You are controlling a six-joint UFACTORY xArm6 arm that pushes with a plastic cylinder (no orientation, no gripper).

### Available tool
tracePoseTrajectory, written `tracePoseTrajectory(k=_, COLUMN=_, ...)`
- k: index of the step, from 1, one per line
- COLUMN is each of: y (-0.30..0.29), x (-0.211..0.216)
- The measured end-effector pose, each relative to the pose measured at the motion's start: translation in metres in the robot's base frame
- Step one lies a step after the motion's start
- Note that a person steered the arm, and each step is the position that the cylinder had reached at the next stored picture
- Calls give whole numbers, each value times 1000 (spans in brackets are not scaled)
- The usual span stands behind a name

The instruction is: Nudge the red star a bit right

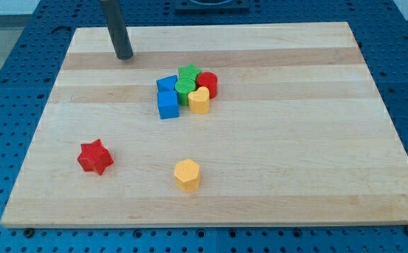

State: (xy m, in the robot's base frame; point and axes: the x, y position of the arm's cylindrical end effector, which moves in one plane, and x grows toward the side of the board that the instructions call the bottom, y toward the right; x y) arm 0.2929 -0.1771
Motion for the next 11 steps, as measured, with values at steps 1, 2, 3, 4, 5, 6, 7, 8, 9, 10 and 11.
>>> tracePoseTrajectory(k=1, y=-40, x=25)
tracePoseTrajectory(k=2, y=-87, x=58)
tracePoseTrajectory(k=3, y=-122, x=107)
tracePoseTrajectory(k=4, y=-128, x=125)
tracePoseTrajectory(k=5, y=-128, x=184)
tracePoseTrajectory(k=6, y=-126, x=244)
tracePoseTrajectory(k=7, y=-120, x=250)
tracePoseTrajectory(k=8, y=-106, x=250)
tracePoseTrajectory(k=9, y=-75, x=250)
tracePoseTrajectory(k=10, y=-35, x=250)
tracePoseTrajectory(k=11, y=-5, x=250)
